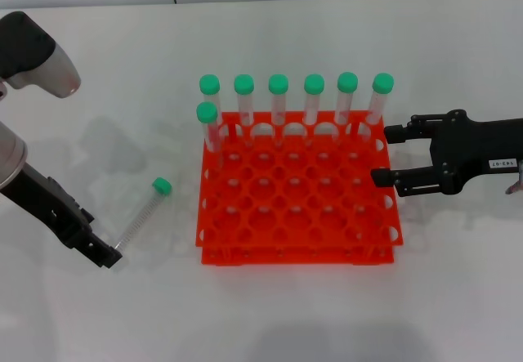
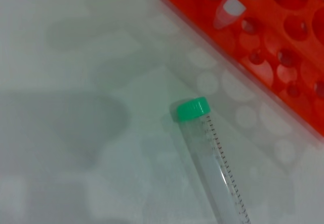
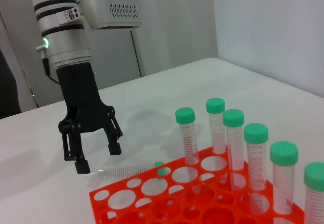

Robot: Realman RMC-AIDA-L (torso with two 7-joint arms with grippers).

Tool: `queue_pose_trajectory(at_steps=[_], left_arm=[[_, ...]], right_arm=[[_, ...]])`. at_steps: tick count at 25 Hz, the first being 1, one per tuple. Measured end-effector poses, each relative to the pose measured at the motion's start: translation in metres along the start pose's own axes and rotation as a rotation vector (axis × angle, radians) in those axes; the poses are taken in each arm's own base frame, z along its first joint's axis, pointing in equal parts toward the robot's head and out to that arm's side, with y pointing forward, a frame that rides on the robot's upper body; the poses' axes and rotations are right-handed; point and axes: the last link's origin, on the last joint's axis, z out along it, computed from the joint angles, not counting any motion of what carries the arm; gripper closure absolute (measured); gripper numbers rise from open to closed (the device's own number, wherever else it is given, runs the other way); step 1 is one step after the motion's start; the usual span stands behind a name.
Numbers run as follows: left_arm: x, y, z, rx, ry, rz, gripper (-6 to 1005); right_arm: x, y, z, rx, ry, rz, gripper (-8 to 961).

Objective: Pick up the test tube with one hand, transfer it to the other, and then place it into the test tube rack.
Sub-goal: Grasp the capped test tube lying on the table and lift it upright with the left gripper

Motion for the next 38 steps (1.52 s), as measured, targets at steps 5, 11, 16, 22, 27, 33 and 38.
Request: queue_pose_trajectory(at_steps=[5, 11, 16, 22, 27, 33, 38], left_arm=[[0.001, -0.001, 0.0, 0.009, 0.001, 0.004, 221], [0.002, 0.0, 0.003, 0.009, -0.014, 0.015, 237], [0.005, 0.0, 0.004, 0.009, -0.014, 0.019, 250], [0.009, -0.001, 0.005, 0.012, -0.011, 0.024, 362], [0.01, 0.0, 0.005, 0.012, -0.01, 0.027, 386], [0.013, 0.003, 0.008, 0.008, -0.02, 0.046, 415], [0.014, 0.005, 0.009, 0.004, -0.019, 0.053, 439]], right_arm=[[0.0, 0.0, 0.0, 0.002, 0.001, 0.001, 198], [0.001, 0.0, 0.0, 0.002, 0.001, 0.002, 198], [0.0, -0.001, 0.0, 0.004, 0.001, 0.001, 199], [0.001, -0.001, 0.0, 0.005, 0.001, 0.002, 199], [0.0, -0.001, 0.0, 0.006, 0.001, 0.0, 199], [0.0, -0.001, 0.0, 0.005, -0.002, -0.006, 198], [0.0, -0.001, 0.0, 0.005, -0.002, -0.006, 199]])
